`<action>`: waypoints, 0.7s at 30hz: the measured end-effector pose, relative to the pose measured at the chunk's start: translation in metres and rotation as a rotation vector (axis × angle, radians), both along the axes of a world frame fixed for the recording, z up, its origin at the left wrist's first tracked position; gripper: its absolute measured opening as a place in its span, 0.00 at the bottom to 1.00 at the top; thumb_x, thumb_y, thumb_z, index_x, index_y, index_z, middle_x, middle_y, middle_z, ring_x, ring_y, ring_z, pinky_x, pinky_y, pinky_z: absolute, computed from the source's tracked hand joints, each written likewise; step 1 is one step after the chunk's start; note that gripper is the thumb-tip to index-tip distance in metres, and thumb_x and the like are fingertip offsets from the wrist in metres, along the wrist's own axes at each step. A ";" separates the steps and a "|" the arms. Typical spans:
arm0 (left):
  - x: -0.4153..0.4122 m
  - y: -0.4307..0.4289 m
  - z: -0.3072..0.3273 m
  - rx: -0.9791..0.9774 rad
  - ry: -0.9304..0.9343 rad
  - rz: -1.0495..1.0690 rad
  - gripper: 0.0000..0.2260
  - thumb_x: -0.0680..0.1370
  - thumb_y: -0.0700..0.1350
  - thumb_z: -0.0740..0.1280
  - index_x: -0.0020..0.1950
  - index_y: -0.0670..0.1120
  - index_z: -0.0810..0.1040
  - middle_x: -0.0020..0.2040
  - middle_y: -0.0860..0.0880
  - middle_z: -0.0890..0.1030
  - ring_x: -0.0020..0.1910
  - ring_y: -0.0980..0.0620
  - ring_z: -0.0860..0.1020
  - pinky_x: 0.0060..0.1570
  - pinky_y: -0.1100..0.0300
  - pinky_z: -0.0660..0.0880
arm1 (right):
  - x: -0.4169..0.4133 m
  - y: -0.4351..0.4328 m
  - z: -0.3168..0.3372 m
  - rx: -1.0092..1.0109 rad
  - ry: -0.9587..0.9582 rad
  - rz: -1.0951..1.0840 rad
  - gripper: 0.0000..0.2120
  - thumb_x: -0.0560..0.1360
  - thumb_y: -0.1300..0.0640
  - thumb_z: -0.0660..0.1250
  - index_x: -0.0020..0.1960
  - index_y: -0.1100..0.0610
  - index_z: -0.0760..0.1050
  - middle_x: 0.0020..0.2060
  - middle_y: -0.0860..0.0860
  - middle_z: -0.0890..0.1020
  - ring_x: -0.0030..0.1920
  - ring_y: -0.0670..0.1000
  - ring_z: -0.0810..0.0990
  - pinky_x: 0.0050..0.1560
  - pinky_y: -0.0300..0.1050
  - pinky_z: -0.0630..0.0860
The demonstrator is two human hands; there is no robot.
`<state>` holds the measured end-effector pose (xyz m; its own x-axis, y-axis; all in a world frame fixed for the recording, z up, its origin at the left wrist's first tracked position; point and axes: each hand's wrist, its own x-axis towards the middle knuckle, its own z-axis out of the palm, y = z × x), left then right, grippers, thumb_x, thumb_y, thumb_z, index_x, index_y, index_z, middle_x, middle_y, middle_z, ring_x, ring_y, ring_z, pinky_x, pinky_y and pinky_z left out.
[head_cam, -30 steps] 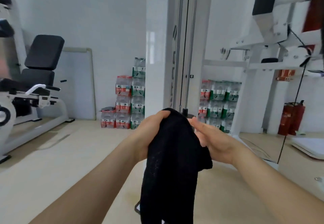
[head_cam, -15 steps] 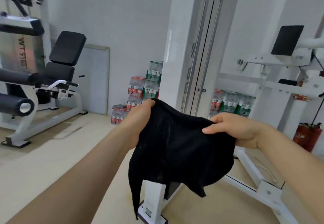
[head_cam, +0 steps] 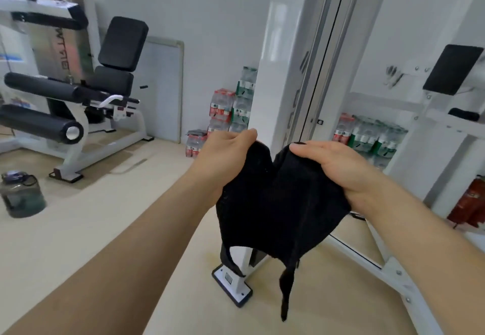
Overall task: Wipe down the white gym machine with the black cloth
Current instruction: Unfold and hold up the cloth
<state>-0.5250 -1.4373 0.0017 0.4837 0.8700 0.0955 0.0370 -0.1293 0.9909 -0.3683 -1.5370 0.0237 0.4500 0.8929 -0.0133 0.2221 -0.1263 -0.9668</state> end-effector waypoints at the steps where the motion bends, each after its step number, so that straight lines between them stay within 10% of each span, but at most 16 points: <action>1: -0.003 -0.004 0.001 -0.027 -0.035 0.017 0.18 0.80 0.53 0.63 0.46 0.38 0.80 0.43 0.42 0.81 0.43 0.43 0.82 0.48 0.48 0.79 | -0.002 0.001 -0.001 0.010 0.091 0.021 0.10 0.78 0.55 0.68 0.51 0.61 0.82 0.48 0.62 0.85 0.47 0.60 0.85 0.47 0.52 0.82; 7: -0.022 -0.052 0.011 0.073 -0.038 0.088 0.13 0.82 0.45 0.63 0.65 0.50 0.78 0.52 0.50 0.82 0.52 0.51 0.81 0.50 0.52 0.81 | -0.024 -0.003 -0.006 -0.081 0.582 0.227 0.16 0.81 0.58 0.59 0.66 0.61 0.76 0.61 0.61 0.81 0.59 0.58 0.81 0.54 0.55 0.82; 13: -0.048 -0.128 0.038 0.519 0.488 0.011 0.26 0.82 0.49 0.60 0.79 0.50 0.55 0.39 0.52 0.80 0.40 0.52 0.78 0.45 0.53 0.75 | -0.061 -0.034 0.017 -0.260 0.532 0.476 0.10 0.76 0.53 0.65 0.47 0.59 0.82 0.37 0.54 0.82 0.36 0.51 0.82 0.35 0.43 0.81; 21: -0.098 -0.185 0.070 0.446 0.345 0.264 0.10 0.74 0.48 0.71 0.54 0.58 0.80 0.32 0.55 0.76 0.34 0.58 0.75 0.40 0.58 0.74 | -0.077 -0.097 0.071 -0.166 0.257 0.514 0.10 0.78 0.62 0.66 0.59 0.61 0.80 0.49 0.60 0.85 0.49 0.57 0.85 0.51 0.51 0.82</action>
